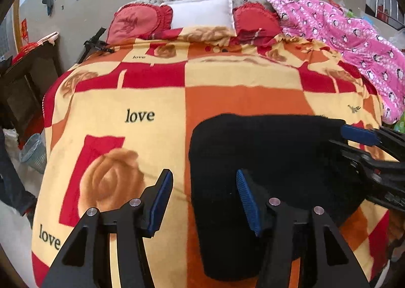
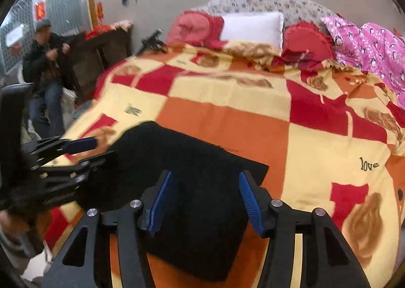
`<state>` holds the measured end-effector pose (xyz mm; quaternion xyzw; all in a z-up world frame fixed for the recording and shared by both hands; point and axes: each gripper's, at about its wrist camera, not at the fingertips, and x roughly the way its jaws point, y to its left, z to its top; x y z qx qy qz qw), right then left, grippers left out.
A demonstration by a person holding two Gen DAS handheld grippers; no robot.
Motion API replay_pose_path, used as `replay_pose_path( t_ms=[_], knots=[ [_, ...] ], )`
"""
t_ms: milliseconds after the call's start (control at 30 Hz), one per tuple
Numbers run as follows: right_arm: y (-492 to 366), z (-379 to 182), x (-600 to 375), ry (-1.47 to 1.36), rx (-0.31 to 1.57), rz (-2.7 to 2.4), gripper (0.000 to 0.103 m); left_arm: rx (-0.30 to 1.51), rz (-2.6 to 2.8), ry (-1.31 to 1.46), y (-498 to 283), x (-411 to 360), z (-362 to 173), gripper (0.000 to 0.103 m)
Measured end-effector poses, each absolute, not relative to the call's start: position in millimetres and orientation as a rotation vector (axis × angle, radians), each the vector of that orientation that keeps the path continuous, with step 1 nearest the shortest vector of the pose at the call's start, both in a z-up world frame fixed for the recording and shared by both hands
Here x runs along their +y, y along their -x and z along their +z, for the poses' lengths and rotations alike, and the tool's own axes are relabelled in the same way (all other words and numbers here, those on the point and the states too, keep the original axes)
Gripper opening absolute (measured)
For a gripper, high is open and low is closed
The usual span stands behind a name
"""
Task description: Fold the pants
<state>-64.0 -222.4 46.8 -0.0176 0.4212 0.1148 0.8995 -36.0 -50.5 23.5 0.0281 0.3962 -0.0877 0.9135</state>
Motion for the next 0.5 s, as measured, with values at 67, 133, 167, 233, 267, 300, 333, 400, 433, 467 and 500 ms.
replay_pose_path(
  t_ms=[67, 133, 167, 233, 267, 300, 333, 400, 433, 467, 500],
  knots=[
    [50, 31, -221, 0.045, 0.906, 0.217, 0.051, 0.815, -0.184, -0.042, 36, -51, 22, 0.053],
    [41, 20, -223, 0.034, 0.917, 0.211, 0.052, 0.817, -0.187, -0.034, 34, -53, 22, 0.053],
    [38, 16, -225, 0.015, 0.914, 0.215, 0.052, 0.818, -0.188, -0.033, 32, -53, 22, 0.053],
    [31, 13, -229, -0.018, 0.912, 0.228, 0.054, 0.818, -0.188, -0.031, 28, -54, 21, 0.053],
    [27, 11, -231, -0.027, 0.915, 0.233, 0.054, 0.818, -0.187, -0.031, 26, -55, 21, 0.054],
    [25, 10, -233, -0.035, 0.918, 0.235, 0.055, 0.819, -0.187, -0.028, 25, -55, 21, 0.054],
    [24, 11, -234, -0.042, 0.92, 0.238, 0.055, 0.82, -0.187, -0.025, 24, -57, 21, 0.054],
    [27, 13, -236, -0.047, 0.921, 0.24, 0.055, 0.823, -0.185, -0.023, 23, -56, 21, 0.054],
    [30, 16, -237, -0.047, 0.921, 0.234, 0.055, 0.823, -0.182, -0.024, 24, -56, 21, 0.054],
    [35, 21, -237, -0.048, 0.919, 0.227, 0.055, 0.823, -0.182, -0.024, 24, -55, 22, 0.054],
    [41, 25, -237, -0.043, 0.913, 0.223, 0.055, 0.826, -0.183, -0.022, 24, -54, 22, 0.054]
  ],
)
